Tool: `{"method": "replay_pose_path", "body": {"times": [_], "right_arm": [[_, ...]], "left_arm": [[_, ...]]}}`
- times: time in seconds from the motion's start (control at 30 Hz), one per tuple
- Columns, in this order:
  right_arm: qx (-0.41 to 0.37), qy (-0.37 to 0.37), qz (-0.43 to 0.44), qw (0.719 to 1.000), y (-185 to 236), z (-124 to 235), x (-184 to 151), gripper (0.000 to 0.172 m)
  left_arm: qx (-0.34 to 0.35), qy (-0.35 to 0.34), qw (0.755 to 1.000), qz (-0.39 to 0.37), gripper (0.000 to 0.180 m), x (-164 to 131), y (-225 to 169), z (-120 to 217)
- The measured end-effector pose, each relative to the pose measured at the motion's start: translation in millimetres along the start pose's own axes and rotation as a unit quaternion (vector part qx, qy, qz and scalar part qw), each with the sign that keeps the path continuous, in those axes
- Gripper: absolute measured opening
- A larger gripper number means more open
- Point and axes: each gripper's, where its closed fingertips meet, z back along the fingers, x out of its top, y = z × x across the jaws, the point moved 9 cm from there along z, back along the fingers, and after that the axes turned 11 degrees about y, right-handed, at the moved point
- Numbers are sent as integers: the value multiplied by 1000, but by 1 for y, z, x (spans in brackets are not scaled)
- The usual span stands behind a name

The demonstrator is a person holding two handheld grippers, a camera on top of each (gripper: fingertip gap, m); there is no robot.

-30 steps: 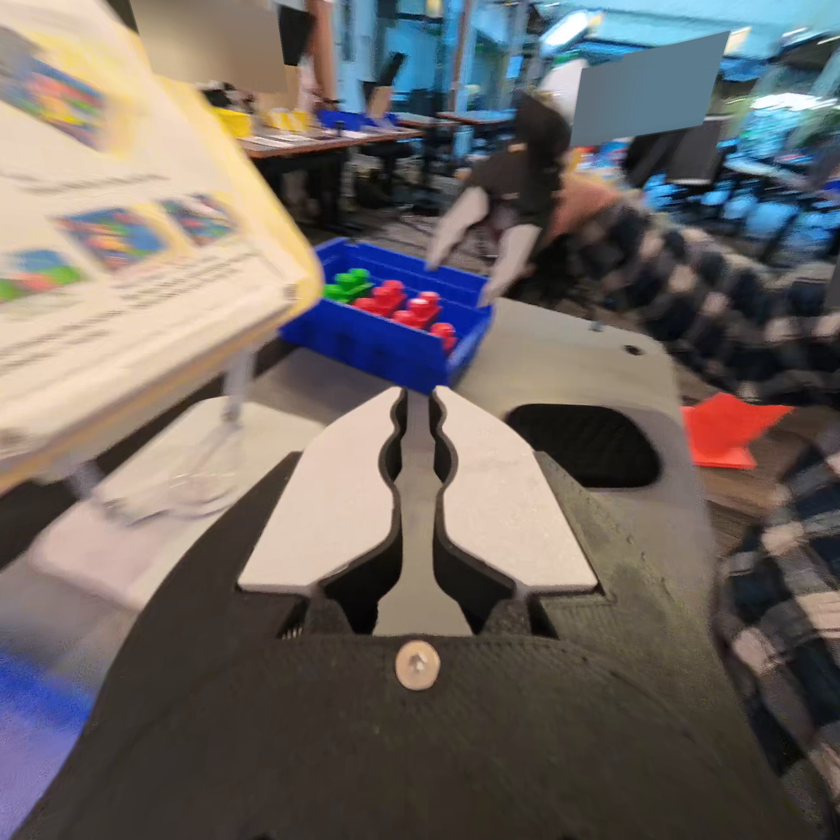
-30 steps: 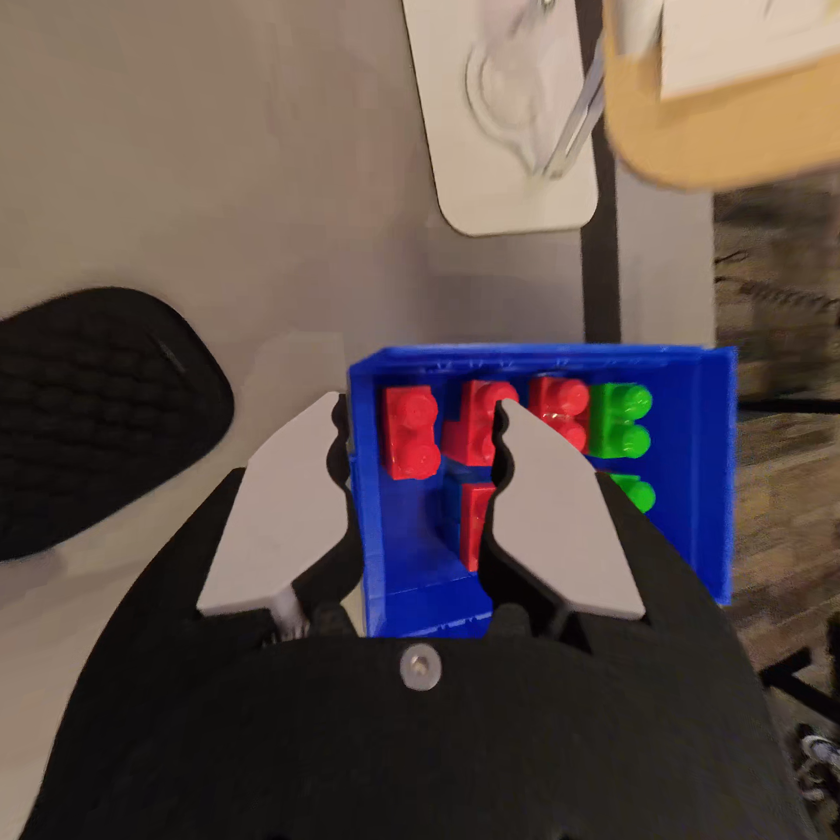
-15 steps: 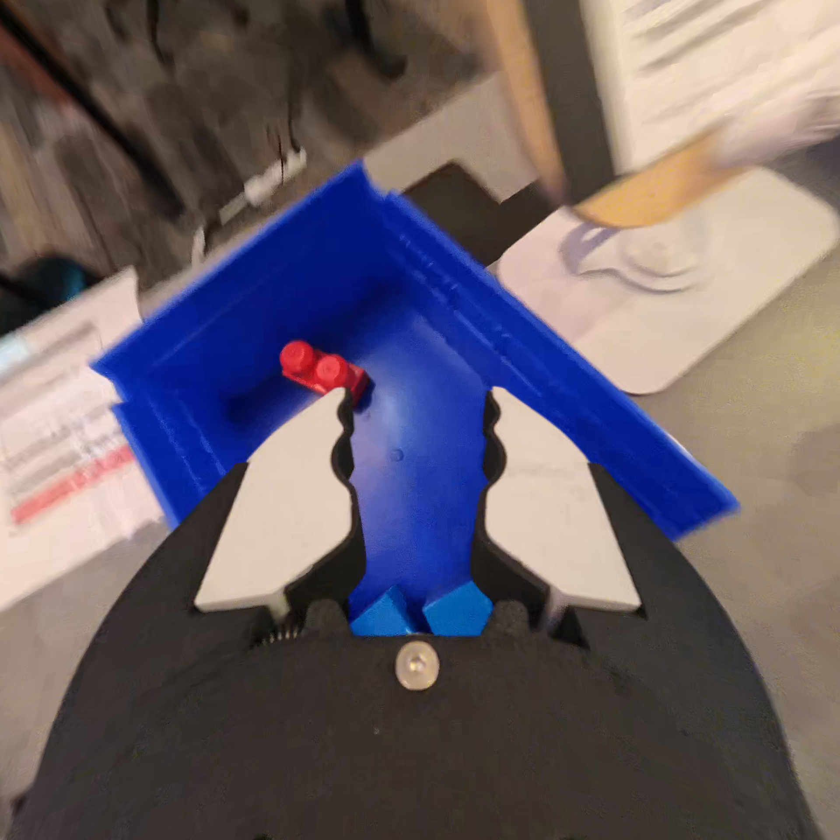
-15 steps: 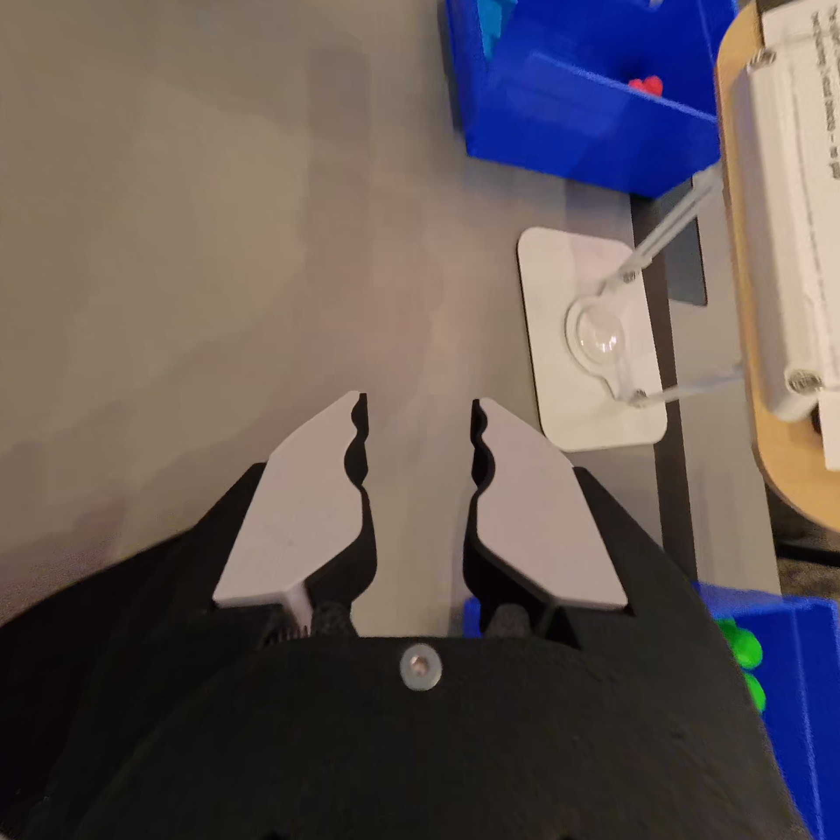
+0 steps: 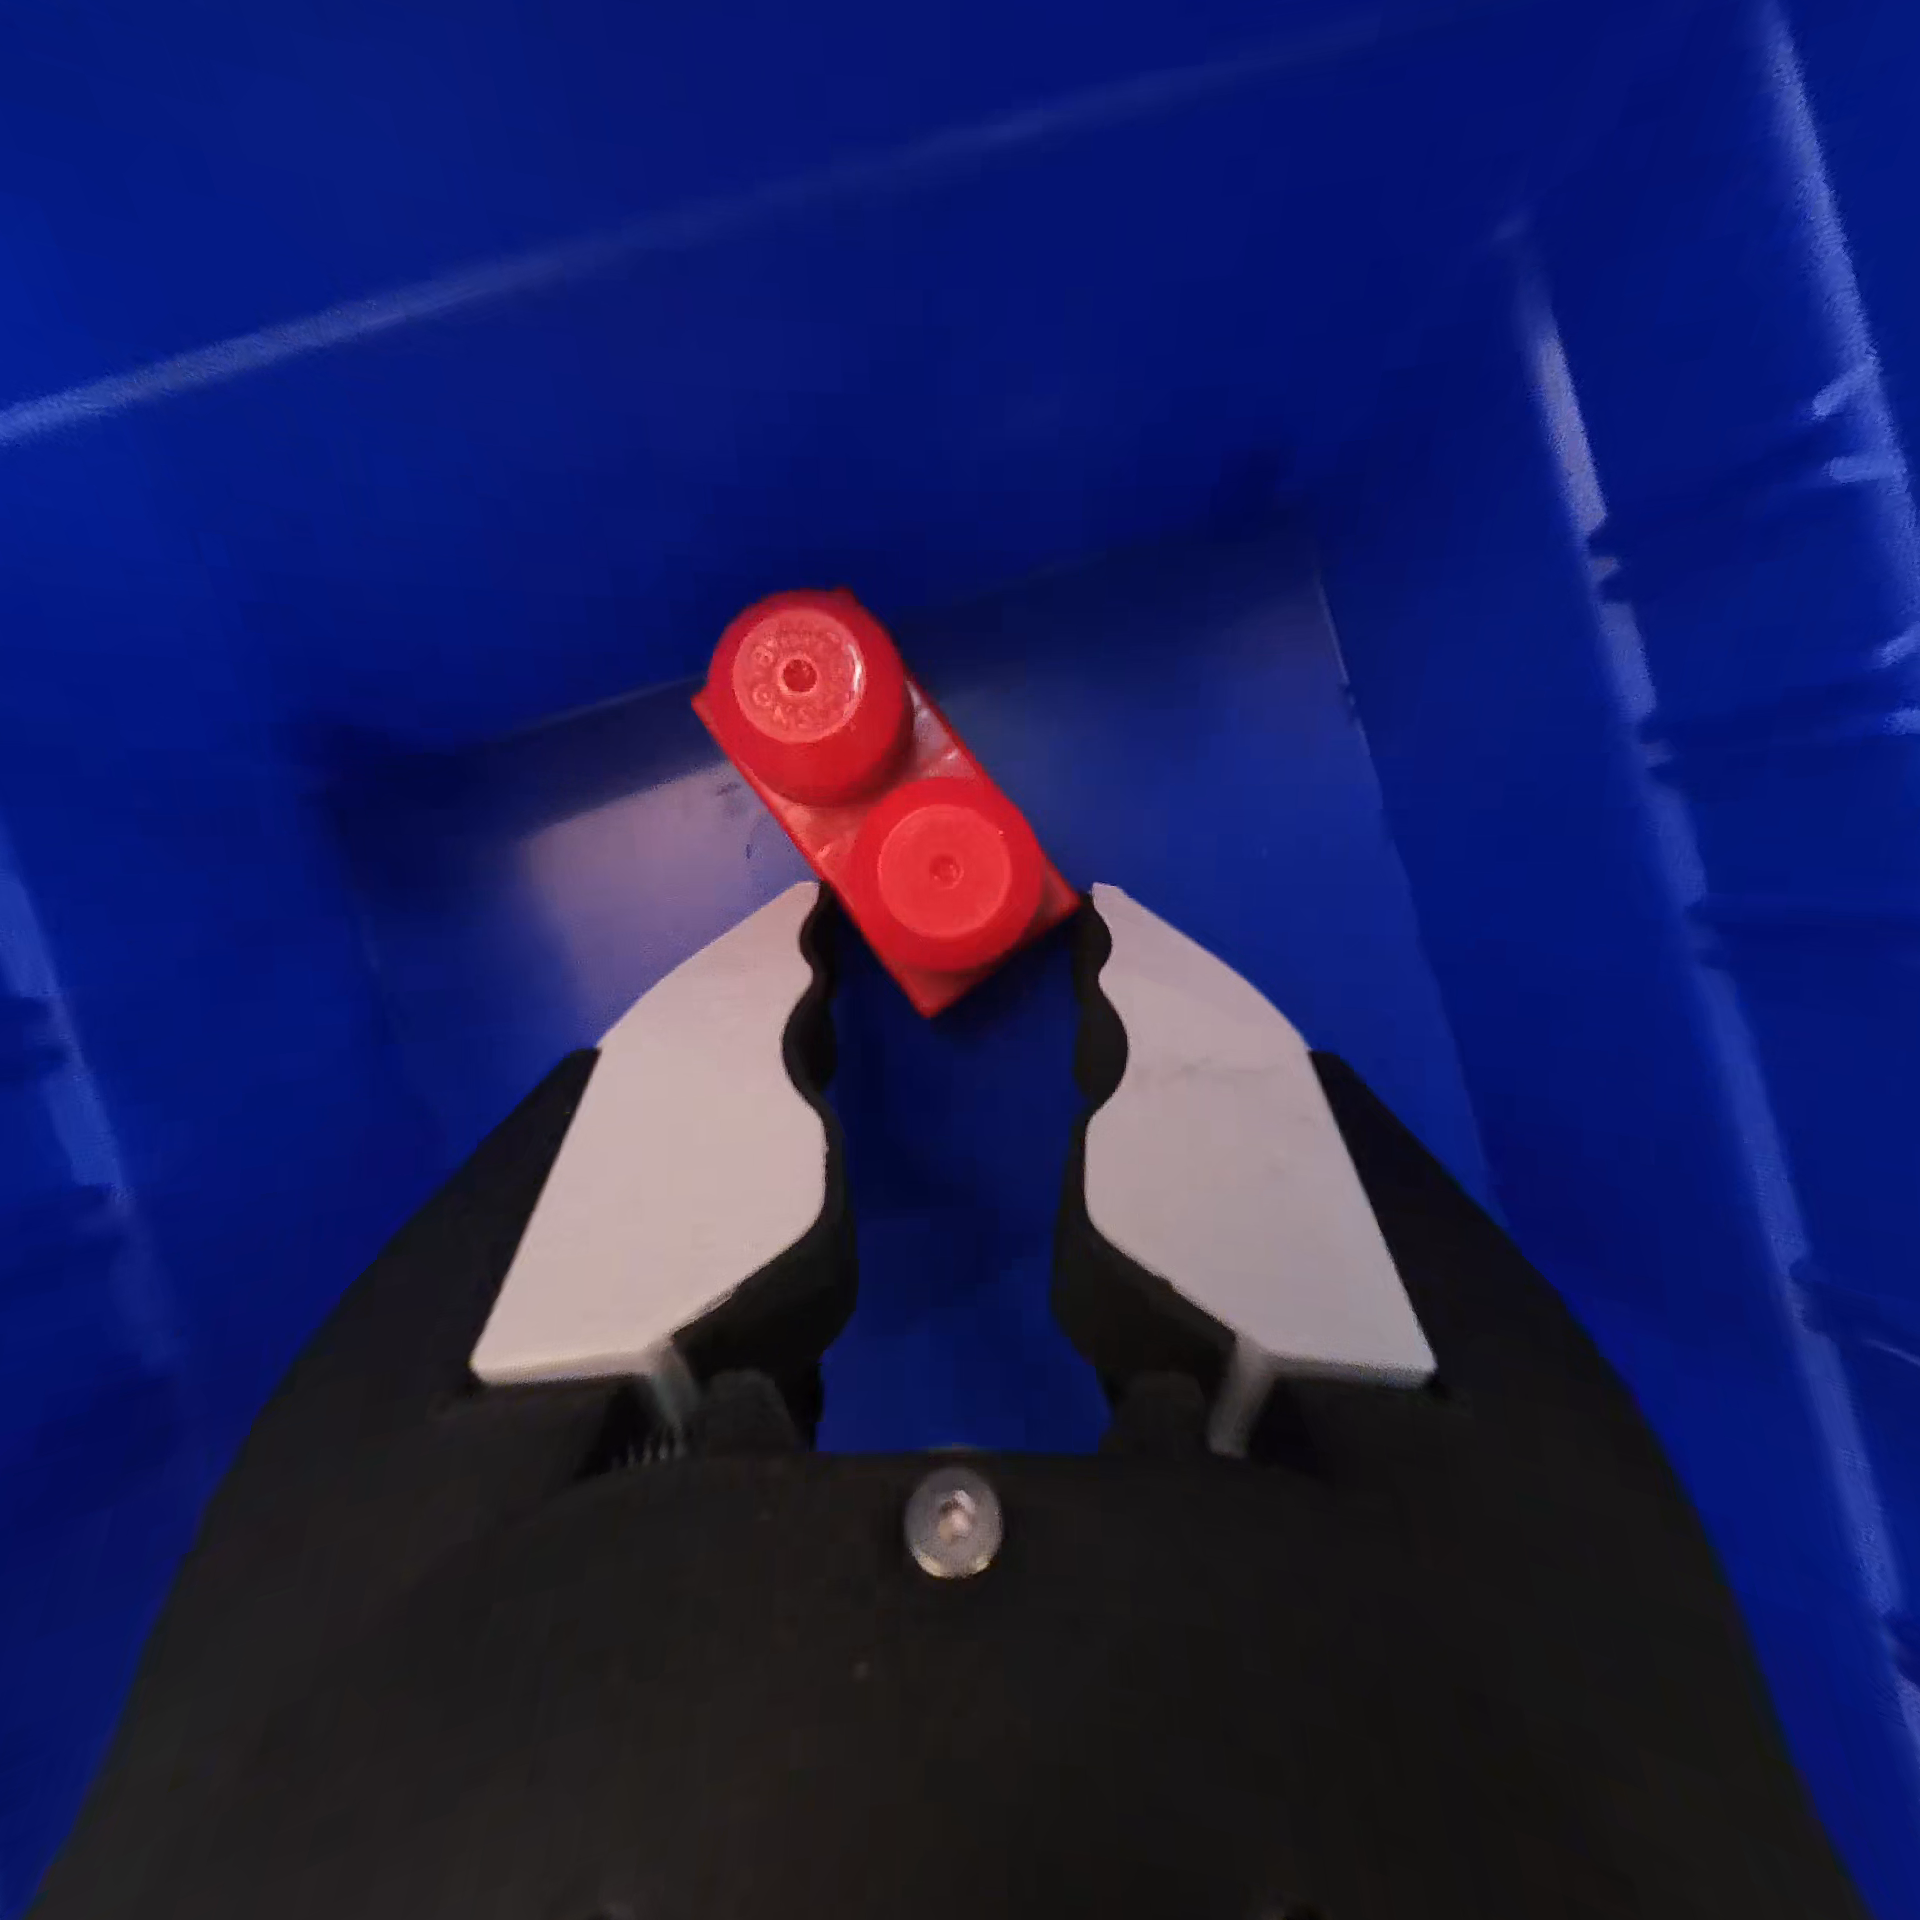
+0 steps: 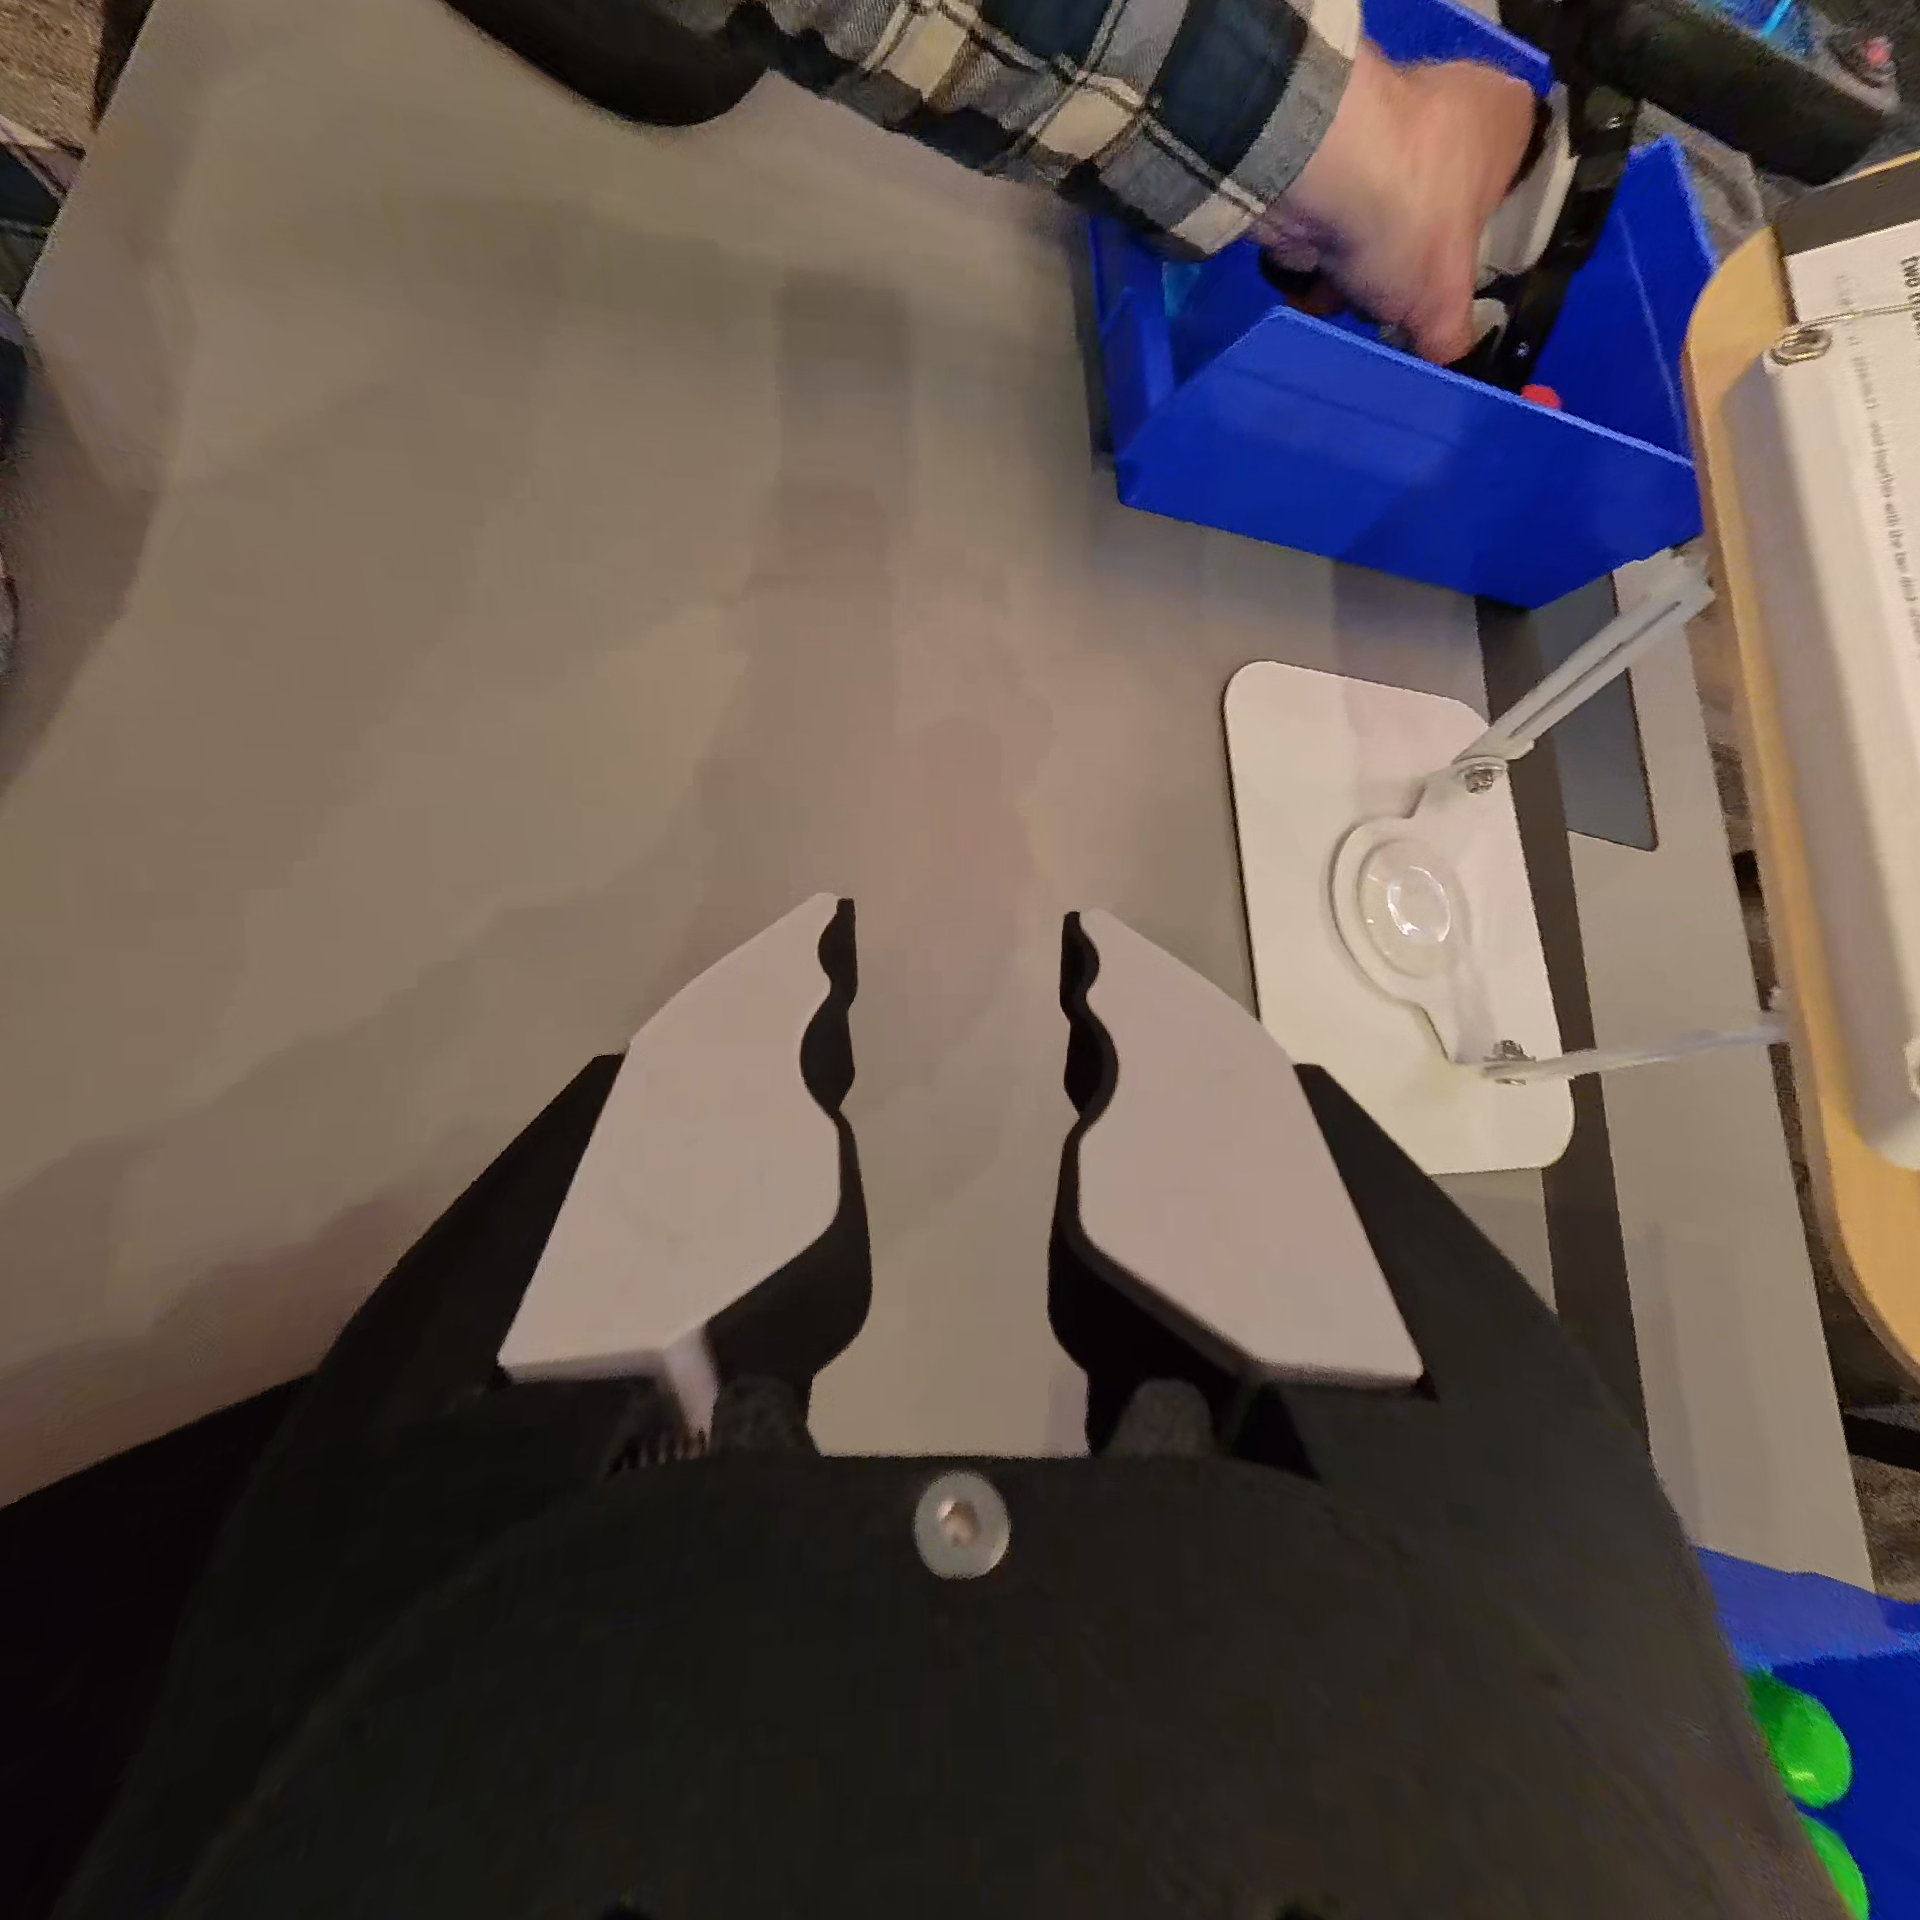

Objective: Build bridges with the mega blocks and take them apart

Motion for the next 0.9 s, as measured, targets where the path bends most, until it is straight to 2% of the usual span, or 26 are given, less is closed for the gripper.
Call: {"method": "replay_pose_path", "body": {"times": [0.07, 0.13, 0.27, 0.4, 0.43, 0.47, 0.57, 0.7, 0.73, 0.9], "right_arm": [[-9, -6, -9, 1000, -1, 7, -2, 38], [-21, -22, -24, 999, -4, 16, 0, 33], [-29, -65, -25, 997, -16, 26, 26, 41], [-35, -85, 2, 996, -33, 22, 69, 57], [-34, -92, 6, 995, -37, 17, 79, 60], [-30, -93, 9, 995, -40, 11, 88, 64], [40, -98, 17, 994, -38, -12, 104, 66], [169, -101, 39, 980, -8, -38, 104, 54], [202, -115, 45, 972, 1, -40, 101, 37], [249, -142, 3, 958, 27, -48, 76, 29]], "left_arm": [[8, 9, 1000, -23, 42, -3, -2, 5], [-6, -13, 999, -50, 41, -10, -9, 27], [-69, -69, 984, -152, 41, -41, -35, 108], [-139, -79, 937, -310, 41, -98, -93, 191], [-156, -74, 921, -349, 41, -114, -112, 205], [-173, -69, 895, -406, 41, -132, -134, 217], [-183, -44, 836, -515, 41, -180, -193, 228], [-227, -60, 775, -587, 40, -221, -238, 226], [-223, -57, 770, -595, 40, -228, -244, 223], [-269, -45, 764, -584, 38, -250, -257, 202]]}}
